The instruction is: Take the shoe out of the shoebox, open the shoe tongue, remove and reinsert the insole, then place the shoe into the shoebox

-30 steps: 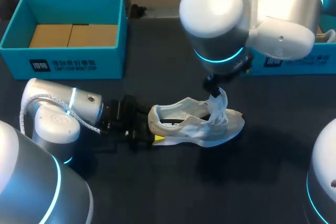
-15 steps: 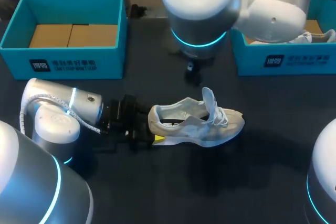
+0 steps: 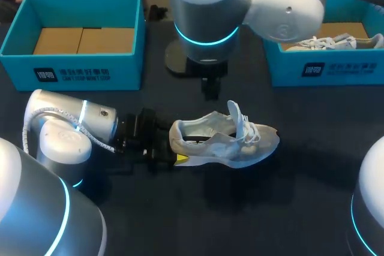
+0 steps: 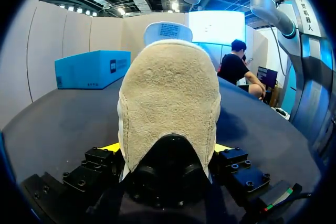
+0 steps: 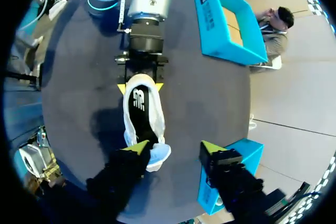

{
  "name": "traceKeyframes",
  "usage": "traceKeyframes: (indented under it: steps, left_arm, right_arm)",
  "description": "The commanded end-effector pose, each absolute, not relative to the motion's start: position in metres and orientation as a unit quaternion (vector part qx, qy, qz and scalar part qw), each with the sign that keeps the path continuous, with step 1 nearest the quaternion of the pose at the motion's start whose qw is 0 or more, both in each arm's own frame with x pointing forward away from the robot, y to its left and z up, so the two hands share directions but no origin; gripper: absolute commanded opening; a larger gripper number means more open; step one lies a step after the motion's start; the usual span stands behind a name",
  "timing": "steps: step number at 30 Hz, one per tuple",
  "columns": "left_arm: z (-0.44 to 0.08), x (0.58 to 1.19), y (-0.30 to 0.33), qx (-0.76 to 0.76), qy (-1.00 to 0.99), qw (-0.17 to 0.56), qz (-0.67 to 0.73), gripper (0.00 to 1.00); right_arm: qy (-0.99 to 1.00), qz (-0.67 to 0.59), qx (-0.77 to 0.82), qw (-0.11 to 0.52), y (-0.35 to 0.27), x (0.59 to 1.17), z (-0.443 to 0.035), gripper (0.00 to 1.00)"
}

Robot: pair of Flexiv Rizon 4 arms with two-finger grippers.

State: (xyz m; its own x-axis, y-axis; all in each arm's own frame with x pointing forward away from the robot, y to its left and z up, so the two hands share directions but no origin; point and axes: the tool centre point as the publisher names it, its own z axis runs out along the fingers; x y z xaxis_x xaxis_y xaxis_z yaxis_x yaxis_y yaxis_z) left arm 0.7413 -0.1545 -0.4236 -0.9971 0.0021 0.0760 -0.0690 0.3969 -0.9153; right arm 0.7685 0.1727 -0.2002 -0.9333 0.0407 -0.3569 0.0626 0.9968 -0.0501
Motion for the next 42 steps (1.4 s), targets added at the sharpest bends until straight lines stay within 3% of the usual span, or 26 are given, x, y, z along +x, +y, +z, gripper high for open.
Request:
traceKeyframes:
  steps: [1,30,42]
  left_arm:
    - [-0.424,0.741,-0.155,0.020,-0.836,0.033,0.548,0.00]
    - [-0.424,0.741,-0.155,0.020,-0.836,0.033,0.548,0.00]
    - [-0.424,0.741,-0.155,0.020,-0.836,0.033,0.548,0.00]
  right_arm:
    - [0.984,-0.023,0.021,0.174,0.173,0.771,-0.214,0.00]
    - [0.998,0.014,-0.006,0.063,0.174,0.764,-0.362,0.00]
    - [0.998,0.013,-0.008,0.062,0.174,0.765,-0.365,0.00]
